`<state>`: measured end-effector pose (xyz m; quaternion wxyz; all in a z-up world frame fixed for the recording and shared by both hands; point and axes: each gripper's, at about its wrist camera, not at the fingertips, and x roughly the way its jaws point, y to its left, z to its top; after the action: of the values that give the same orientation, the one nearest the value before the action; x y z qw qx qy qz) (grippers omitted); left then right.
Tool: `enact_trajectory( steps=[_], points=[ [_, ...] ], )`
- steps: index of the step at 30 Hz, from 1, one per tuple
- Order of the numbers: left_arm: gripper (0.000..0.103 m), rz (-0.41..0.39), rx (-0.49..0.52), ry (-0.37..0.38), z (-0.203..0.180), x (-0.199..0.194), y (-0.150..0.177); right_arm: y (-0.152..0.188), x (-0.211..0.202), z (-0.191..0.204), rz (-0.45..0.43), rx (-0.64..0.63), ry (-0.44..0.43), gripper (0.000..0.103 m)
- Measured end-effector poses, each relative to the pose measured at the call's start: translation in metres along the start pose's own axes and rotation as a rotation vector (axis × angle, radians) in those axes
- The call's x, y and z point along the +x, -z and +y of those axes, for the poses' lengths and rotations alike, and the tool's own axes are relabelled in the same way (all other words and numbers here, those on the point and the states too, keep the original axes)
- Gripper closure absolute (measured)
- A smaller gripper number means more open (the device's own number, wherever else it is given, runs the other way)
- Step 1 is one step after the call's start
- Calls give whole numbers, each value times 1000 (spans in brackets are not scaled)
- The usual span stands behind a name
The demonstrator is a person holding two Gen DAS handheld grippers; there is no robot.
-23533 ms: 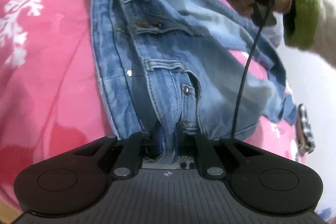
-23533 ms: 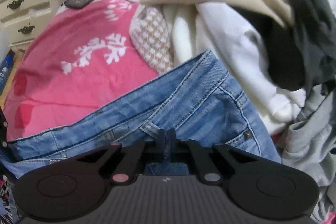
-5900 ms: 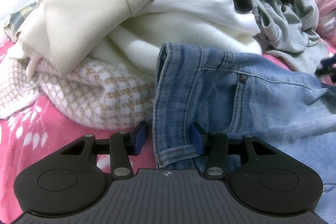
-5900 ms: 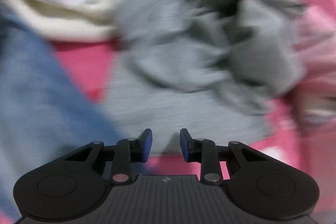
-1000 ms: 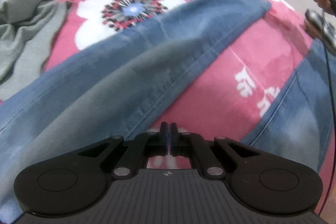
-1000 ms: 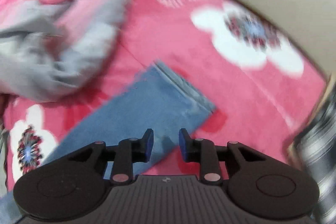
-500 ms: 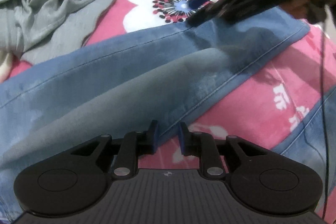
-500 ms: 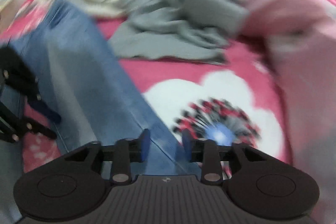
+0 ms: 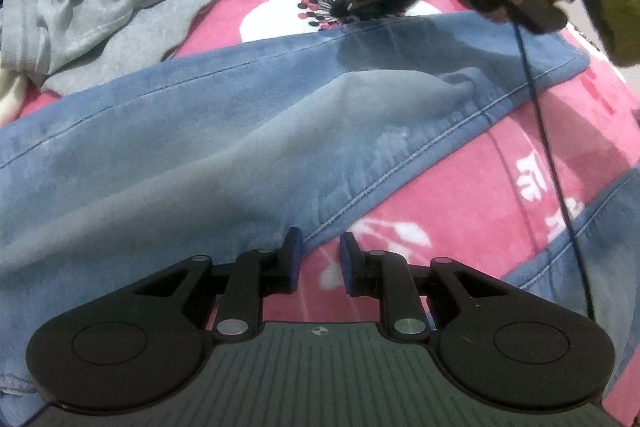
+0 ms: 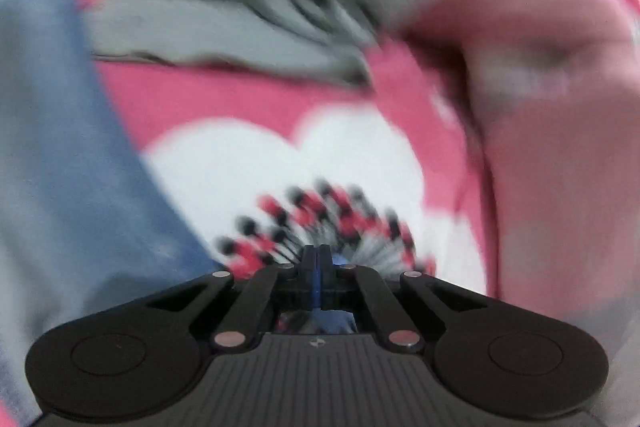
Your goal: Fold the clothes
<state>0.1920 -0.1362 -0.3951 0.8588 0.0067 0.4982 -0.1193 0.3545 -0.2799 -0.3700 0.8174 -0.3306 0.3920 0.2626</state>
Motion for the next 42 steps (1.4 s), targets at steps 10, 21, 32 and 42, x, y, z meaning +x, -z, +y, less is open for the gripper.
enact_trajectory(
  steps=[10,21,32,42],
  points=[
    [84,-20,-11,21,2,-2,4,-44,-38,66,-134,-228,-342,81],
    [84,-42,-38,51,8,-2,6,-64,-11,82,-124,-243,-90,82],
    [84,-65,-61,82,15,-1,9,-83,19,126,-181,-350,-262,68],
    [84,-77,-134,131,30,-16,16,-94,-23,145,-247,-441,-306,76]
  ],
)
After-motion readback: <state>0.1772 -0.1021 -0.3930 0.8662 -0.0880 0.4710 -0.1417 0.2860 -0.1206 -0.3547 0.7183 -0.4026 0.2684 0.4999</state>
